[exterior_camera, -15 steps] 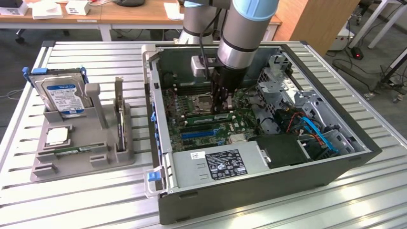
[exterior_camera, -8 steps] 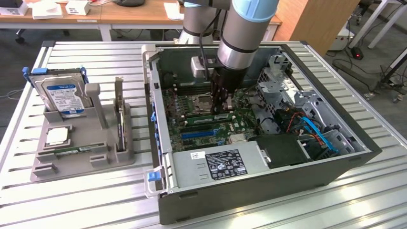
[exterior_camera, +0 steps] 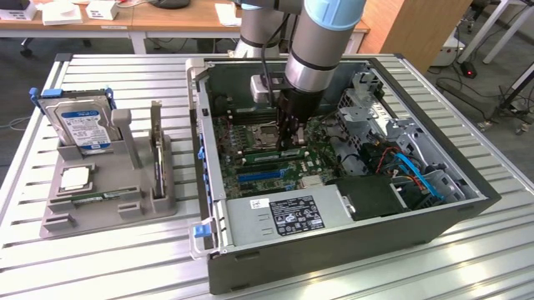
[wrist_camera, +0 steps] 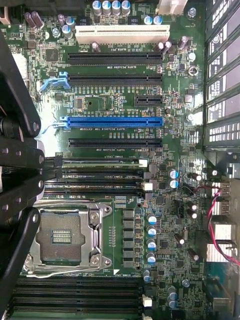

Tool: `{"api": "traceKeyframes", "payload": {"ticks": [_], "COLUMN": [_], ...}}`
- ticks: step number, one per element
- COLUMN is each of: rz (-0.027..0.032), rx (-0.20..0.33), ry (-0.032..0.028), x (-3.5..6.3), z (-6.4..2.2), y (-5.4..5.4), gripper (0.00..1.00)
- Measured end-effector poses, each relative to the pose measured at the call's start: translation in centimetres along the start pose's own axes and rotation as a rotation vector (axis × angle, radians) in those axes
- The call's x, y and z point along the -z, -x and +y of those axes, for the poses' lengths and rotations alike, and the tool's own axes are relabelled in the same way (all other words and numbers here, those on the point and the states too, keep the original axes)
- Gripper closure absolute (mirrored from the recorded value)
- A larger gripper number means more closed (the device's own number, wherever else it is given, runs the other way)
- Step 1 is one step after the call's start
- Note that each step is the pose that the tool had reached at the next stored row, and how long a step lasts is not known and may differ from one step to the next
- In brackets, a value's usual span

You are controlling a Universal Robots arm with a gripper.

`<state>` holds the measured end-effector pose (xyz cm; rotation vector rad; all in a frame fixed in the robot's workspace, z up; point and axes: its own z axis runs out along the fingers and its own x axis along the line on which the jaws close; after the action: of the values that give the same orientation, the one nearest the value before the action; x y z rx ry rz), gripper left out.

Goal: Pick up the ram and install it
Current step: 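Press down the ram until it locks into place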

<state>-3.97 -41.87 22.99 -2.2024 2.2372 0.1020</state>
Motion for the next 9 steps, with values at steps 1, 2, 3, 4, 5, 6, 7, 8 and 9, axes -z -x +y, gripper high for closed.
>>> {"api": "traceKeyframes", "payload": {"ticks": [1,2,3,4,5,6,7,8,9], "rz": [-0.0003,0.0001,0.0003,0.0003,0.0004,0.0004,-0.0001,-0.0001,0.0002], "rx": [0.0,0.0,0.0,0.0,0.0,0.0,0.0,0.0,0.0], "ry": [-0.0001,0.0,0.0001,0.0002,0.0002,0.0001,0.0,0.0,0.0001], "x": [-0.07,-0.1,-0.11,-0.11,-0.11,-0.12,-0.18,-0.24,-0.26], "z": [0.0,0.0,0.0,0.0,0.0,0.0,-0.01,-0.01,-0.01], "y": [0.0,0.0,-0.01,-0.01,-0.01,-0.01,-0.01,-0.01,-0.02], "gripper": [0.91,0.91,0.91,0.91,0.91,0.91,0.91,0.91,0.91]}}
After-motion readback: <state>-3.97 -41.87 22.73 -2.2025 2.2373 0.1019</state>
